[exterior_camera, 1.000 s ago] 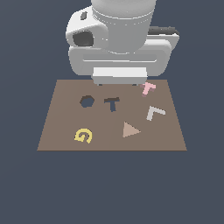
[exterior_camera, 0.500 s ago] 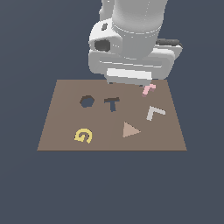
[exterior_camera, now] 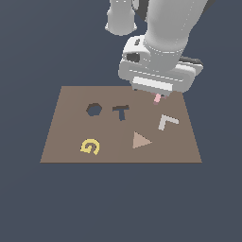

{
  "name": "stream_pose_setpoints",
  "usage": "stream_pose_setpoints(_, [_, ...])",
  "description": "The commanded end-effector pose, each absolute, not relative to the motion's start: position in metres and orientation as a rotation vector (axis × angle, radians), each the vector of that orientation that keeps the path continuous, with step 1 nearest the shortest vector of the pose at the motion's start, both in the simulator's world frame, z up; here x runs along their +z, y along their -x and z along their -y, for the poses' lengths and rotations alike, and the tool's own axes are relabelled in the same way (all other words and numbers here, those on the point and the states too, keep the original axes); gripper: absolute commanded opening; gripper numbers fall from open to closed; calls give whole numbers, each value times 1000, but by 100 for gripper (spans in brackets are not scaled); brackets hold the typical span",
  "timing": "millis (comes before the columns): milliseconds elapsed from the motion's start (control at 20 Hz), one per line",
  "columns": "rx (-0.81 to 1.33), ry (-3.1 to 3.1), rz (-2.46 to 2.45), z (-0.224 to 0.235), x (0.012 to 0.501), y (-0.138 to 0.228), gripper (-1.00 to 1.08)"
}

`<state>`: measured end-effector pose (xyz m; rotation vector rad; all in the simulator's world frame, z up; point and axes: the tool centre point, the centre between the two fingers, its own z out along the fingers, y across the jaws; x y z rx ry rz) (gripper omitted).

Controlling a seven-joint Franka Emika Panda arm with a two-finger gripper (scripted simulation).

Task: Insert a designated object into the corresponding slot on a board.

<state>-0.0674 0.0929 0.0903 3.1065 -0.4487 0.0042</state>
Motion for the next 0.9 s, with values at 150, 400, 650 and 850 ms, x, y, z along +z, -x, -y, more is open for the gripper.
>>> stream_pose_setpoints(150, [3, -3089, 565, -116, 70, 79, 100])
stream_pose_setpoints(400, [1, -3076, 633, -131, 58, 84, 100])
stream_pose_setpoints(650, [0, -3069, 668, -139, 51, 86, 100])
stream_pose_setpoints(850, [-1, -3069, 668, -140, 50, 86, 100])
